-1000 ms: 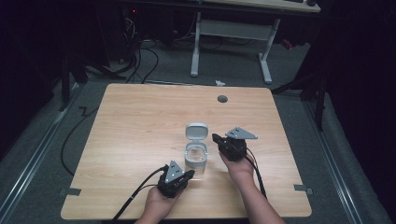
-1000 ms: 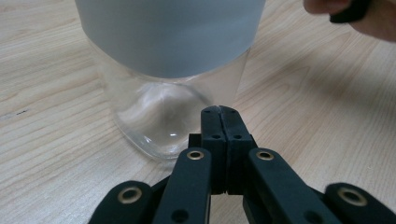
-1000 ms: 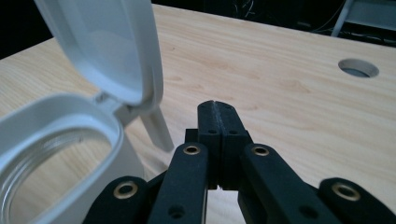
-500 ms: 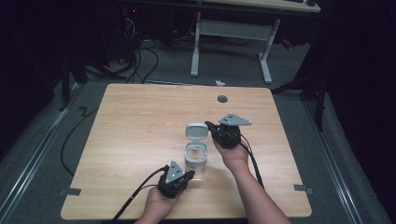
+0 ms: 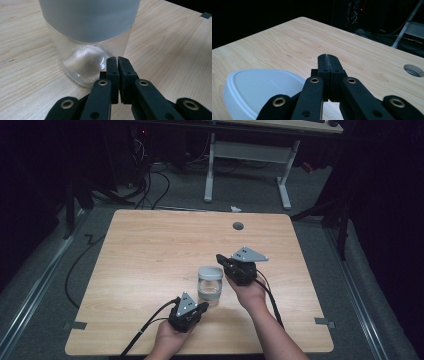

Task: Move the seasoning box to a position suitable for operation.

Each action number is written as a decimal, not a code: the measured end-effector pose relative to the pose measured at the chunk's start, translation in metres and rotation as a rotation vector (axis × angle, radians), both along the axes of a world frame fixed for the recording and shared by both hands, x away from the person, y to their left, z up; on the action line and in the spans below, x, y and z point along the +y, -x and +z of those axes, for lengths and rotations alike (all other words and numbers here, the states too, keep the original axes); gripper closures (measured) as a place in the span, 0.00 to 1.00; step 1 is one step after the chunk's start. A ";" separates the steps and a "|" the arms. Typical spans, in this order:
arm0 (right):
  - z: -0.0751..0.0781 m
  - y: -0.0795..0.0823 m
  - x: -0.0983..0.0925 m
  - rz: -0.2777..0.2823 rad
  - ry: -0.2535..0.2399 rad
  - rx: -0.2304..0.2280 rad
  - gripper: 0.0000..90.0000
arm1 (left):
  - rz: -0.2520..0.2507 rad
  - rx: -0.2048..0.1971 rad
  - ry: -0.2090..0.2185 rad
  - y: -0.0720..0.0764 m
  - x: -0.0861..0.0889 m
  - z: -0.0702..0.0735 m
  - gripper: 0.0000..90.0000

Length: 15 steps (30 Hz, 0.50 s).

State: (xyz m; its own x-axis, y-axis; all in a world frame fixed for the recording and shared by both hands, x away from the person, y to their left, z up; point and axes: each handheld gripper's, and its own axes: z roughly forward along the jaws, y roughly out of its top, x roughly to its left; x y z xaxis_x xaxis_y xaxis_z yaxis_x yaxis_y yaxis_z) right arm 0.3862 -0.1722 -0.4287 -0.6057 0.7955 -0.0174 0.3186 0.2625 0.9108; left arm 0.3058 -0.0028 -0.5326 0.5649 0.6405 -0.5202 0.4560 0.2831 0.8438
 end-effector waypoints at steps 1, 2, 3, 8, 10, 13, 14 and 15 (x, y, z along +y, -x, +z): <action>0.000 0.001 0.000 0.002 -0.002 -0.003 1.00 | 0.000 0.000 0.000 0.000 0.000 0.000 0.98; 0.001 0.003 0.000 0.004 -0.006 -0.003 1.00 | 0.000 0.000 0.000 0.000 0.000 0.000 0.98; 0.001 0.005 -0.001 0.002 -0.004 -0.005 1.00 | -0.001 0.000 0.000 0.000 0.000 0.000 0.98; -0.001 0.011 -0.002 0.006 -0.016 -0.009 1.00 | -0.002 0.000 0.001 0.000 0.000 0.000 0.97; -0.002 0.013 -0.003 0.007 -0.016 -0.008 1.00 | -0.002 0.001 0.002 0.000 0.000 0.000 0.97; -0.003 0.017 -0.003 0.008 -0.018 -0.008 1.00 | -0.001 0.000 0.003 0.000 0.000 0.000 0.97; -0.004 0.018 -0.003 0.010 -0.020 -0.008 1.00 | -0.001 0.000 0.003 0.000 0.000 0.000 0.97; -0.004 0.019 -0.003 0.008 -0.020 -0.009 1.00 | -0.001 0.000 0.003 0.000 0.000 0.000 0.97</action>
State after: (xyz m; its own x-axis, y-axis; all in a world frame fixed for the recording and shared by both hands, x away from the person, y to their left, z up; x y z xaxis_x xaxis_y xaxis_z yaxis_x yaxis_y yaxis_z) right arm 0.3673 -0.1754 -0.4327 -0.6120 0.7908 -0.0070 0.3086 0.2470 0.9186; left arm 0.3056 -0.0027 -0.5324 0.5652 0.6387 -0.5221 0.4566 0.2850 0.8428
